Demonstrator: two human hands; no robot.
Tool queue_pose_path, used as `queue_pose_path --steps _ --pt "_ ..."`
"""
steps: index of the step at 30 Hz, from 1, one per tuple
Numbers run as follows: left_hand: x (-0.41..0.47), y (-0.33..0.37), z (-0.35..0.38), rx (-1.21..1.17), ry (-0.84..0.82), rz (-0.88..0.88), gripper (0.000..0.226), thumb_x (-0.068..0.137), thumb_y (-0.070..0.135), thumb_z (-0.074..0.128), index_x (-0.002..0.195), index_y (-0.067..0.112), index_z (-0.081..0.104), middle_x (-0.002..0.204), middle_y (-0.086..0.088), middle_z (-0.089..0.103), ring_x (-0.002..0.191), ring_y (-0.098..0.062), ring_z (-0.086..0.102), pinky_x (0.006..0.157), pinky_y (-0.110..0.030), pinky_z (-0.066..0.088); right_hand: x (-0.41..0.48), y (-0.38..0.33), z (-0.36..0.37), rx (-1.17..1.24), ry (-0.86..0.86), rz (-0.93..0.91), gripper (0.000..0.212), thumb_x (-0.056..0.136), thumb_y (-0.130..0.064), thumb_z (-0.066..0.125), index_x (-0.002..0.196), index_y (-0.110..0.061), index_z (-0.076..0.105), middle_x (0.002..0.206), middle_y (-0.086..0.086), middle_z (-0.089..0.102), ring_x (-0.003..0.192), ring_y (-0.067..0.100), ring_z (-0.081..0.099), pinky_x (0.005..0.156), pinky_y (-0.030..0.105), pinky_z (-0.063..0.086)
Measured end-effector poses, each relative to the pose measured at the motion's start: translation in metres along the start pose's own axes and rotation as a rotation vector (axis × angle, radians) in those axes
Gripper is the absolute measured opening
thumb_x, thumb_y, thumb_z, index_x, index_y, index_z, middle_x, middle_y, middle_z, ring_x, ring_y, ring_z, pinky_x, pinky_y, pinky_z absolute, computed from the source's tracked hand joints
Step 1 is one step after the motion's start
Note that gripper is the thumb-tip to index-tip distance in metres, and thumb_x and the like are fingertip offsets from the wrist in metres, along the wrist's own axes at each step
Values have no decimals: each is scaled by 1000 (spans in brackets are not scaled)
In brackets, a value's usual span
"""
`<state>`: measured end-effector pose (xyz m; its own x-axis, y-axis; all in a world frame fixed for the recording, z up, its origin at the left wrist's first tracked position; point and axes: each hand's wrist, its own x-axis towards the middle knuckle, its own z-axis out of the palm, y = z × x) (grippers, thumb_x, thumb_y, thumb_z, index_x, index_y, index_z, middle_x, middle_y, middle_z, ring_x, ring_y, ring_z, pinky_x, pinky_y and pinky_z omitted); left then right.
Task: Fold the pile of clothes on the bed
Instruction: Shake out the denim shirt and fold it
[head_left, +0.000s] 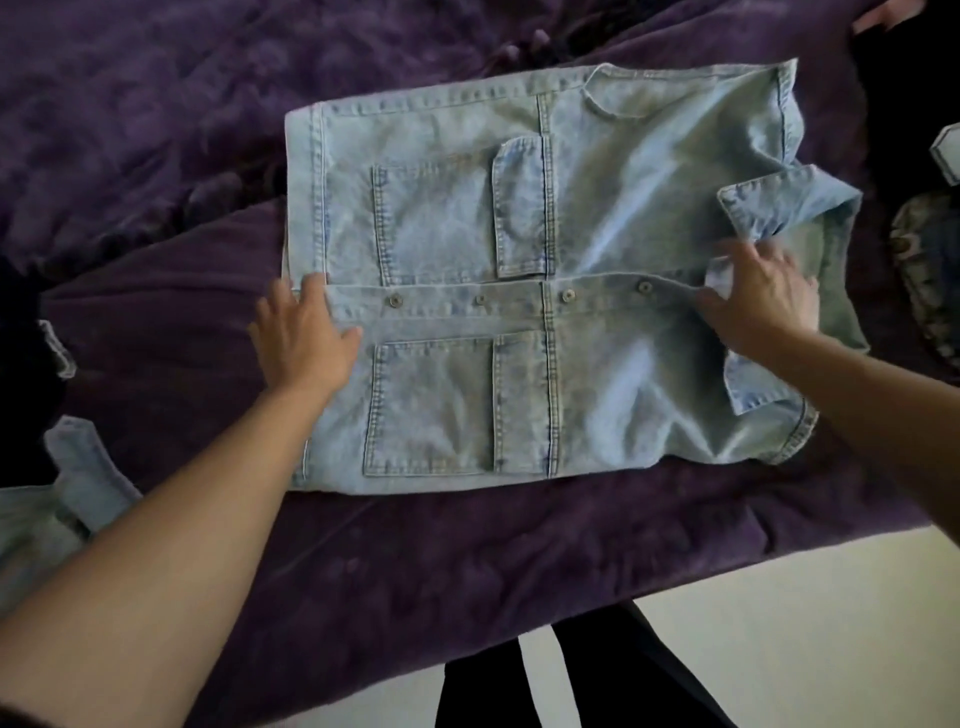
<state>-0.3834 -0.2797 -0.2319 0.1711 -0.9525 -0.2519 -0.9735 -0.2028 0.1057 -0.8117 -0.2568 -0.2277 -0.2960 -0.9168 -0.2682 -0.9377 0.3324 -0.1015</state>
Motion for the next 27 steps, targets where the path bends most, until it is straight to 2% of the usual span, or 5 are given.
queue_pose_path --steps 3,9,17,22,27 --pt "-56 -21 18 -166 57 -155 68 76 37 73 132 12 44 131 -19 46 120 -40 43 93 -51 38 -57 -16 15 231 138 -155 13 84 -31 63 86 -19 60 89 9 60 83 34 59 64 36 42" --pt "-152 -76 45 -534 -137 -467 34 81 30 73 98 2 62 92 -16 67 88 -36 62 71 -37 44 -175 -5 71 391 -489 430 56 80 -66 59 67 -12 64 68 4 67 72 27 64 67 37 50" --pt "-138 -105 33 -474 -45 -414 27 76 16 73 64 6 51 60 -6 55 55 -23 50 50 -31 37 -167 -47 71 1015 -133 546 35 83 -22 72 57 -9 53 39 -13 44 36 1 35 37 16 30" --pt "-137 -85 26 -141 -194 -474 32 73 16 74 97 11 52 104 -18 60 98 -40 53 81 -48 42 -207 -13 72 532 -385 467 15 85 -17 65 71 -13 65 66 -1 68 64 18 60 64 32 48" --pt "-149 -54 32 49 26 259 43 60 7 79 100 10 63 100 -15 58 94 -39 53 76 -50 42 -200 42 55 9 35 72 39 74 -17 70 113 -18 64 112 7 62 108 32 53 79 43 48"
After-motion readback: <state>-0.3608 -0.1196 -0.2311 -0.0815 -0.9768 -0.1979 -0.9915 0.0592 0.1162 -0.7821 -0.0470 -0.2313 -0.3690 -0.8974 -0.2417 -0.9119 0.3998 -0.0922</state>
